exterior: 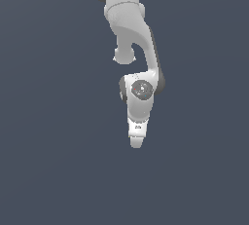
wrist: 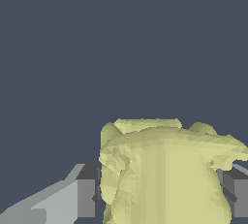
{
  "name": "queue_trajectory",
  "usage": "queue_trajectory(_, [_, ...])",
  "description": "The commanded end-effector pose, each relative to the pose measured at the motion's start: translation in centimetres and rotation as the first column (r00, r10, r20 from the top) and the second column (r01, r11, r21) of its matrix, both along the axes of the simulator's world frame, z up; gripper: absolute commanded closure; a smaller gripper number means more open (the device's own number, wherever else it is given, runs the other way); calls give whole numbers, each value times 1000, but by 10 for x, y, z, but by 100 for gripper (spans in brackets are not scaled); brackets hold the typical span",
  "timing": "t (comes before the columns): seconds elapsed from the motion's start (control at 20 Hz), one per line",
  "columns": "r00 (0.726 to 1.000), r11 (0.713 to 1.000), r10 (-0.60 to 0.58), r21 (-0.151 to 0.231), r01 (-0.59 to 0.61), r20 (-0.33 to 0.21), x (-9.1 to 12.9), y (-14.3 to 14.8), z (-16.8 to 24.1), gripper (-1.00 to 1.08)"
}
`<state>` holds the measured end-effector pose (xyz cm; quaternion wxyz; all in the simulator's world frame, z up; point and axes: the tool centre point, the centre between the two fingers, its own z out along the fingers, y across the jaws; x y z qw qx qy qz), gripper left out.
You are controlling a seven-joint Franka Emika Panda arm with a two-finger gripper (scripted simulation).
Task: Pick up the object and move it to a goal position.
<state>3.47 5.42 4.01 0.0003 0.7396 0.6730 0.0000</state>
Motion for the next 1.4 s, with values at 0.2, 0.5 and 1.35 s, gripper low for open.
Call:
queue_trajectory(0.2, [1000,1000,0,0,0,0,1,-2,9,108])
queue_trajectory(0.5, [1000,1000,1,0,-1,0,4,-9,43,108])
queue_trajectory(1.35, [1000,1000,3,3,-3,-1,26,-45,224,108])
